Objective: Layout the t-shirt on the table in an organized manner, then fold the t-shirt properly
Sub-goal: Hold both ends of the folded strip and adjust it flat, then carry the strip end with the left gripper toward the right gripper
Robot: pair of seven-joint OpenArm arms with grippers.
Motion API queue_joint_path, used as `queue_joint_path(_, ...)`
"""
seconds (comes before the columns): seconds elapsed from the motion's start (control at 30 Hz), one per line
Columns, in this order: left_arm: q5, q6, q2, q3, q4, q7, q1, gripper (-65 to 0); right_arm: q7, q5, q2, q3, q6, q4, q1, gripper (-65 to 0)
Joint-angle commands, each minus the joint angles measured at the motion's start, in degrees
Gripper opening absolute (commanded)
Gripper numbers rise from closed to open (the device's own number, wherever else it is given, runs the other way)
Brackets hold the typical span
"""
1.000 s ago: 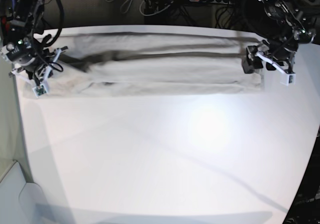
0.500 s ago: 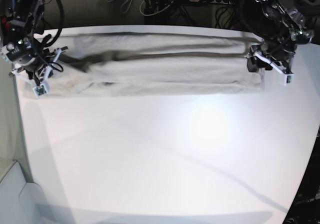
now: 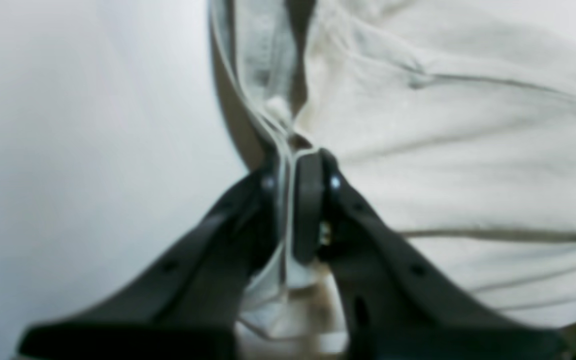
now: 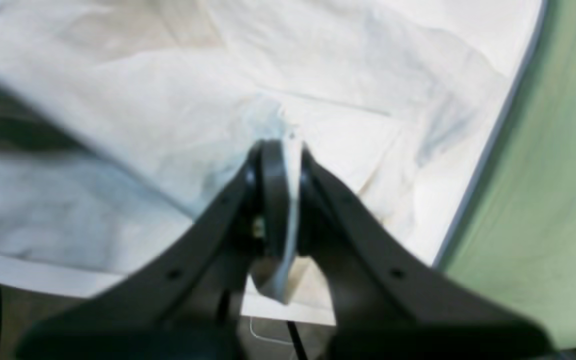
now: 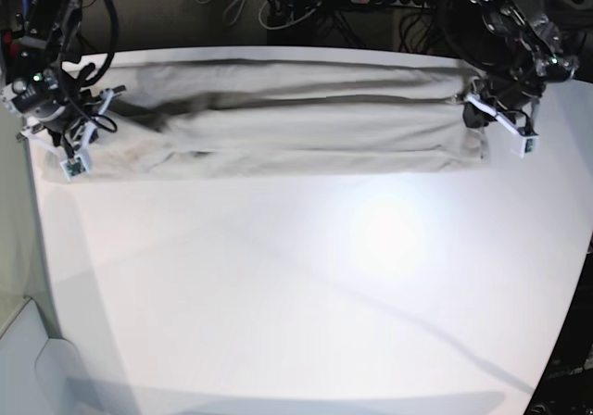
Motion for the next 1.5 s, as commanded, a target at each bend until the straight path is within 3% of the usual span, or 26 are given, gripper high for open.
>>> queue_joint_path(0.0, 3.5, 0.7, -0.1, -0.1, 1.1, 3.7, 0.6, -64.7, 0.8, 0.6, 0.5, 0.2, -0.1, 0.9, -0.2, -65.0)
queue_joint_path(0.47, 3.0, 0.7, 0.9, 0.2, 21.2, 4.2, 0.5, -64.7, 1.0, 0.3, -1.7, -0.2, -0.1, 0.8, -1.7, -65.0)
queue_joint_path(0.67, 3.5, 0.7, 8.2, 1.7, 25.1, 4.3, 0.6, -64.7, 1.0, 0.3, -1.8, -2.0, -0.1, 0.8, -1.8, -65.0)
queue_joint_path(0.73, 3.6, 0.7, 8.2, 3.7, 25.0, 4.3, 0.9, -64.7, 1.0, 0.3, -1.8, -2.0, -0.1, 0.8, -1.8, -65.0)
queue_joint_path(0.9, 3.0, 0.7, 8.2, 10.4, 24.7, 4.3, 2.0, -64.7, 1.0, 0.3, -1.8, -2.0, -0.1, 0.8, -1.7, -65.0)
queue_joint_path(1.1, 3.0, 0.7, 8.2, 25.3, 24.7, 3.9, 5.2, -64.7, 1.0, 0.3, -1.7, -2.0, -0.1, 0.8, -1.6, -65.0)
queue_joint_path(1.47, 3.6, 0.7, 8.2, 46.4, 24.6, 3.6, 5.7, -64.7, 1.0, 0.3, -1.7, -2.1, -0.1, 0.8, -1.5, -65.0)
